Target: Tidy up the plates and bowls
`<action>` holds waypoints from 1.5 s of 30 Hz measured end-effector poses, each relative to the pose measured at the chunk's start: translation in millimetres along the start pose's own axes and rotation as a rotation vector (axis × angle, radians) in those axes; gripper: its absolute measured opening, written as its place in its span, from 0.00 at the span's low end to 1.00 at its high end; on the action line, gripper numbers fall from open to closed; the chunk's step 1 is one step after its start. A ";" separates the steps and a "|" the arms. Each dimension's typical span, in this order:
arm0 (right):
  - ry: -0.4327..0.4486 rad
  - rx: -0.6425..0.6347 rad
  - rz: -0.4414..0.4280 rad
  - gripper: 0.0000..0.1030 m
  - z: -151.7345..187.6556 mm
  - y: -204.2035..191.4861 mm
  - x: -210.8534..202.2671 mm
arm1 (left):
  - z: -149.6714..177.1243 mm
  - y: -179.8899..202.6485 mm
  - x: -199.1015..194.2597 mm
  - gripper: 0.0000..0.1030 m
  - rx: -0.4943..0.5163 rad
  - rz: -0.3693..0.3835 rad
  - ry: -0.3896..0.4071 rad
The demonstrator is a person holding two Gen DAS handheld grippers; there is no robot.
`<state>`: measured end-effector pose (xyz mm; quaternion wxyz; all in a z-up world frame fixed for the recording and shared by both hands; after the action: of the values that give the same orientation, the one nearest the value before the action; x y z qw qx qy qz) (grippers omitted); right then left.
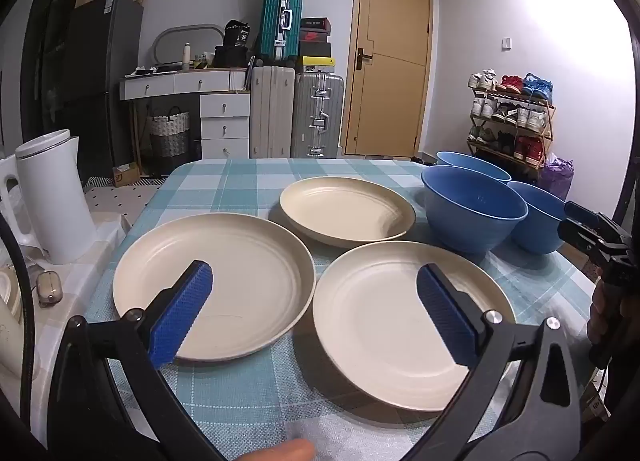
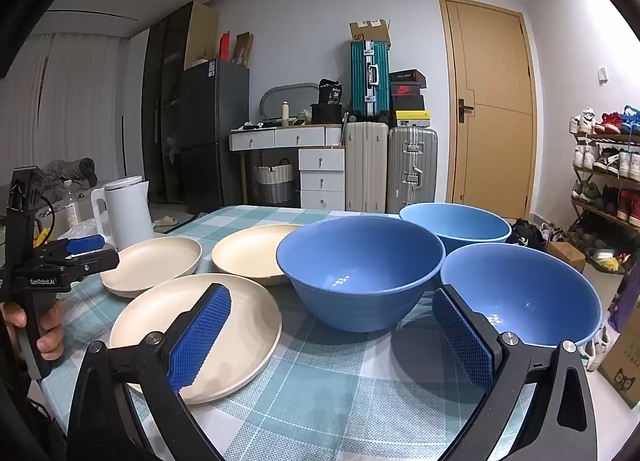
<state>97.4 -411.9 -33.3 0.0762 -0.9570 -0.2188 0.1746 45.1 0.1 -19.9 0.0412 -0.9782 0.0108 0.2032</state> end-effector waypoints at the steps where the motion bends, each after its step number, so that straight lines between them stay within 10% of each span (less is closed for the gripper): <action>1: -0.002 0.003 -0.002 1.00 0.0 0.1 0.0 | 0.1 0.0 0.0 0.99 0.003 -0.001 -0.004; 45: -0.010 -0.002 0.003 1.00 0.3 0.3 0.5 | 0.3 0.1 0.2 0.99 0.019 -0.008 -0.012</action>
<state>97.8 -411.8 -33.8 0.0738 -0.9565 -0.2181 0.1790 45.2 0.0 -20.3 0.0513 -0.9766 0.0084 0.2087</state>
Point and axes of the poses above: each gripper's, at about its wrist camera, not at the fingertips, and x roughly the way its jaws point, y to its right, z to its underside, the point moved 5 cm from there along x, roughly the way its jaws point, and after that the axes turned 11 degrees about x, right-handed, at the moved point
